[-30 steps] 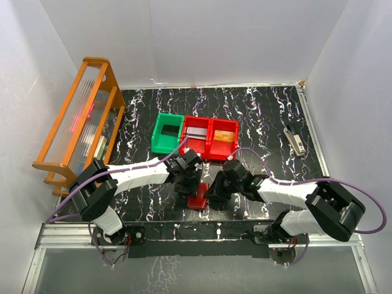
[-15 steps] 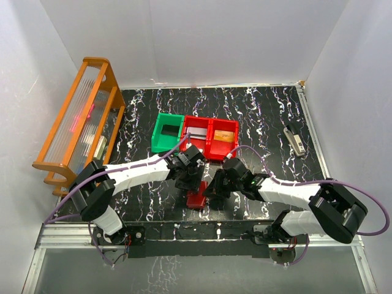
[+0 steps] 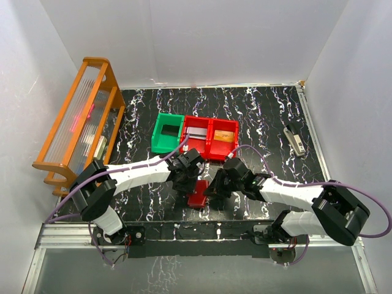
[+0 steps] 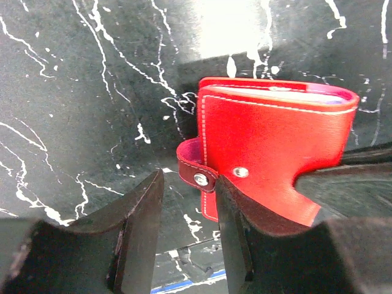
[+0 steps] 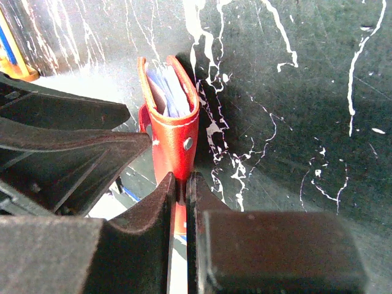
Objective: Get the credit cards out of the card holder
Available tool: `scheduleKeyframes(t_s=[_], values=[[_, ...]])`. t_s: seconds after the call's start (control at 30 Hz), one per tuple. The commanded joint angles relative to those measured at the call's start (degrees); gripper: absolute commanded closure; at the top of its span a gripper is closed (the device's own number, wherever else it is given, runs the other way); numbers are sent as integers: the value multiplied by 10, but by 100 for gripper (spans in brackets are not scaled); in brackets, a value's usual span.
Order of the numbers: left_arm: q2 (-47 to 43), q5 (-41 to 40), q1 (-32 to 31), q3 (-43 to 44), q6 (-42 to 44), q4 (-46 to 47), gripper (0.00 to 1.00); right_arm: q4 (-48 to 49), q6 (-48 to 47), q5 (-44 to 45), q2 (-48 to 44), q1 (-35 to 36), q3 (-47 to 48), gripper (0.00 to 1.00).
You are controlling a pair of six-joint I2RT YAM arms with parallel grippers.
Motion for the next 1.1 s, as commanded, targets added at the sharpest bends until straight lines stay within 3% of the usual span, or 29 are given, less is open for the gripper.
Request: scheduleKeyframes(t_s=[0.0,0.2,0.33,0.77,1.07], values=[[-29,-29,-3,-18,-17,-12,62,5,4,15,-18,-2,15,95],[-37,-35,-4,-25,-30,0,61,3,6,15,-24,-2,9,94],[-39,-20,-3,-29,-26,22,52,3,7,14,-23,-2,7,94],[-1,-10,-3,5,21,28,46,5,10,15,-23,-2,3,93],[-28,-102,-3,-18,2,-42,49,7,12,17,-21,-2,1,92]])
